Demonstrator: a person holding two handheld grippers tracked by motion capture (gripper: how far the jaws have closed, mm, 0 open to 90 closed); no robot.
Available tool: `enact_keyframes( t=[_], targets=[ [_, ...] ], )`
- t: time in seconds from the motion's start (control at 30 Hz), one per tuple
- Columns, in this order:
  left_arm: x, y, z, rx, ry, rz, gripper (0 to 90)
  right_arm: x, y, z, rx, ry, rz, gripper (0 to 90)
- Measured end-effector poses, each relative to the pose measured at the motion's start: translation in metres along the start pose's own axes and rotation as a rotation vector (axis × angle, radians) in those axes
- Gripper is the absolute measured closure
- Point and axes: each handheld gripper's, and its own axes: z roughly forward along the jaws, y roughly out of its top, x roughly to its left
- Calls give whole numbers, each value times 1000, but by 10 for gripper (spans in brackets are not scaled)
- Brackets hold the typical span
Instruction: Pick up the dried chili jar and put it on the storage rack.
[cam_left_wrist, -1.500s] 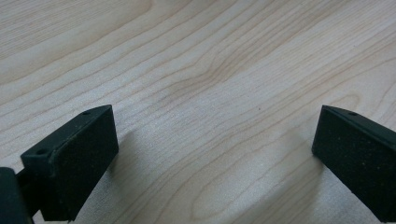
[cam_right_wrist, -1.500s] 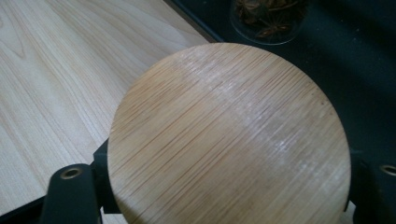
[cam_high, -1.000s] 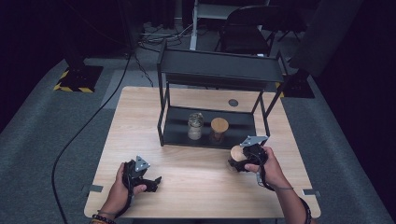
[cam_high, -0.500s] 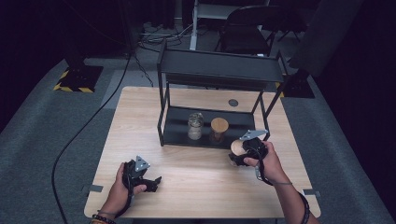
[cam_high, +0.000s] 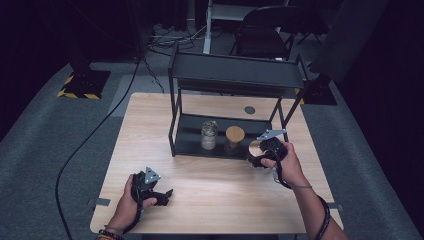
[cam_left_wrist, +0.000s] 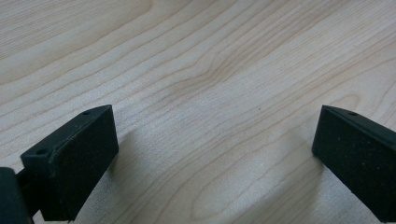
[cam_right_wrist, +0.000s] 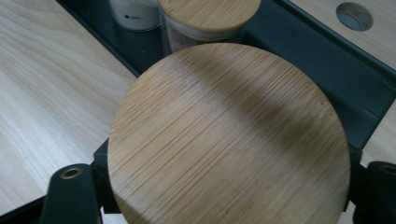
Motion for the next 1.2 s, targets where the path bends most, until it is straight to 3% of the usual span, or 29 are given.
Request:
enact_keyframes(
  t=[1.2],
  targets=[
    [0, 0, 0, 0, -1, 0, 0, -23, 24, 32, 29, -89, 57, 252]
  ],
)
